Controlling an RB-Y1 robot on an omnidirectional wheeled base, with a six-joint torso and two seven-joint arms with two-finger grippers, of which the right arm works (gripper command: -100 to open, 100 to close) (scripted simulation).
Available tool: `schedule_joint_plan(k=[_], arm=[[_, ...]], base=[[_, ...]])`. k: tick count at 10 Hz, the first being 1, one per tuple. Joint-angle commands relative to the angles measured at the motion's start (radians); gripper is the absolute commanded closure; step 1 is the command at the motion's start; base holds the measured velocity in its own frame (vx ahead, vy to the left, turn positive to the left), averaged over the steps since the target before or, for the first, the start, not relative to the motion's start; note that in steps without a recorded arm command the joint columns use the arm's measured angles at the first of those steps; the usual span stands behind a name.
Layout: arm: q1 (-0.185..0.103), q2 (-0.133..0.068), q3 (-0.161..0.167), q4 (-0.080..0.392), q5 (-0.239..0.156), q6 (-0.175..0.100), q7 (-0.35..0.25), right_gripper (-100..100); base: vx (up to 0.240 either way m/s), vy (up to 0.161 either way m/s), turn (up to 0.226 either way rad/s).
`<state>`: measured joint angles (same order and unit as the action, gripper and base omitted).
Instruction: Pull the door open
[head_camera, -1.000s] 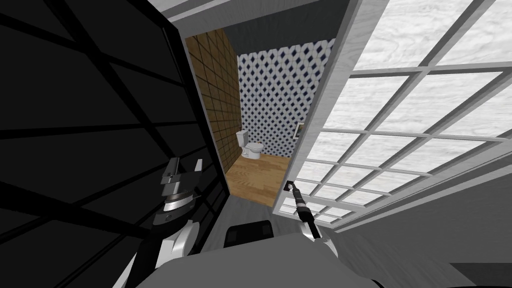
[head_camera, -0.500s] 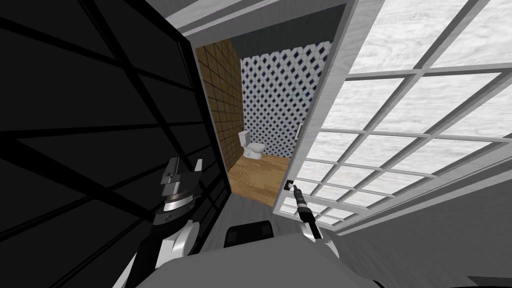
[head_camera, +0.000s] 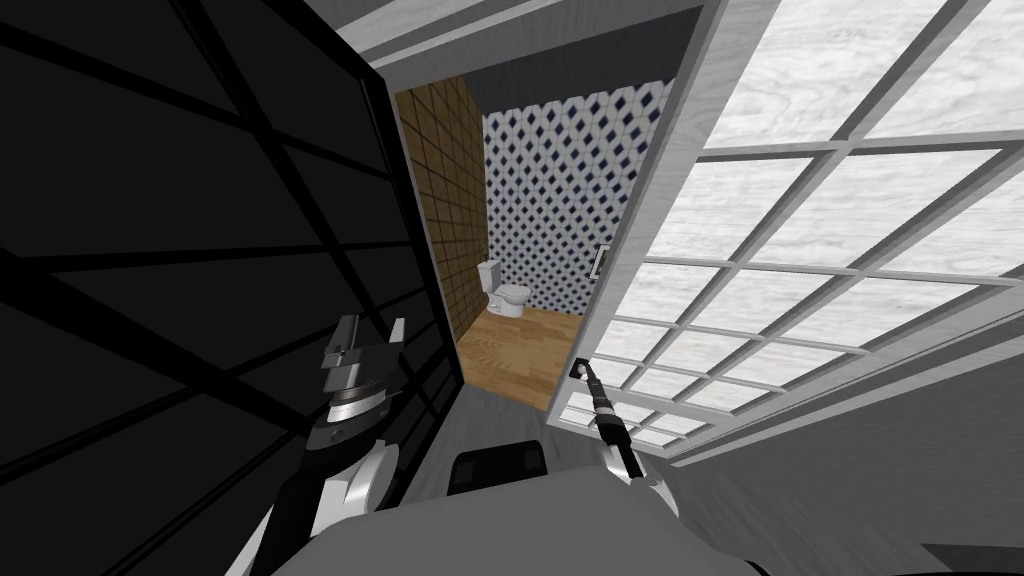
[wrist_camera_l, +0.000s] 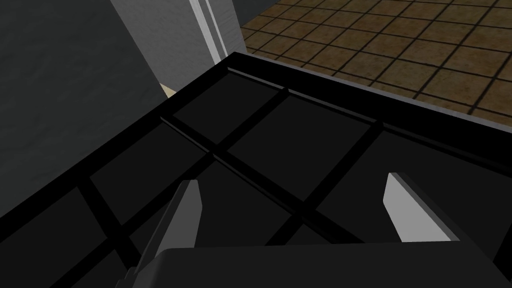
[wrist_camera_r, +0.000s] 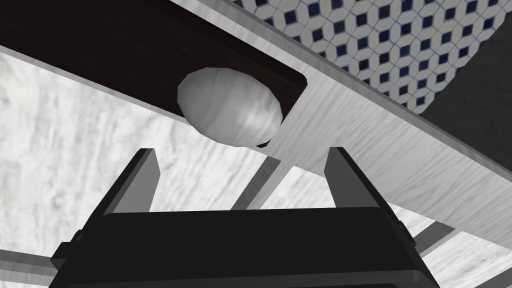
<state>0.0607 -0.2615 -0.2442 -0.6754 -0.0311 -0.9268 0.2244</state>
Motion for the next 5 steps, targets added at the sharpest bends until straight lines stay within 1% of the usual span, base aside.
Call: schedule_joint_plan(k=[1, 2, 3, 4, 5], arm=[[0.000, 0.000, -0.003, 0.000, 0.003, 0.001, 0.035, -100], [-0.001, 0.001, -0.008, 0.002, 0.009, 0.001, 0.072, -100], [-0.002, 0.002, -0.013, 0.004, 0.015, 0.001, 0.099, -100], [-0.002, 0.002, -0.013, 0.004, 0.015, 0.001, 0.113, -100], [-0.003, 0.002, -0.018, 0.006, 0.021, 0.001, 0.150, -100]], base=[[-0.025, 0.015, -0.001], [-0.025, 0.015, -0.001], [-0.032, 0.019, -0.003], [-0.025, 0.020, -0.002], [-0.028, 0.017, -0.002]])
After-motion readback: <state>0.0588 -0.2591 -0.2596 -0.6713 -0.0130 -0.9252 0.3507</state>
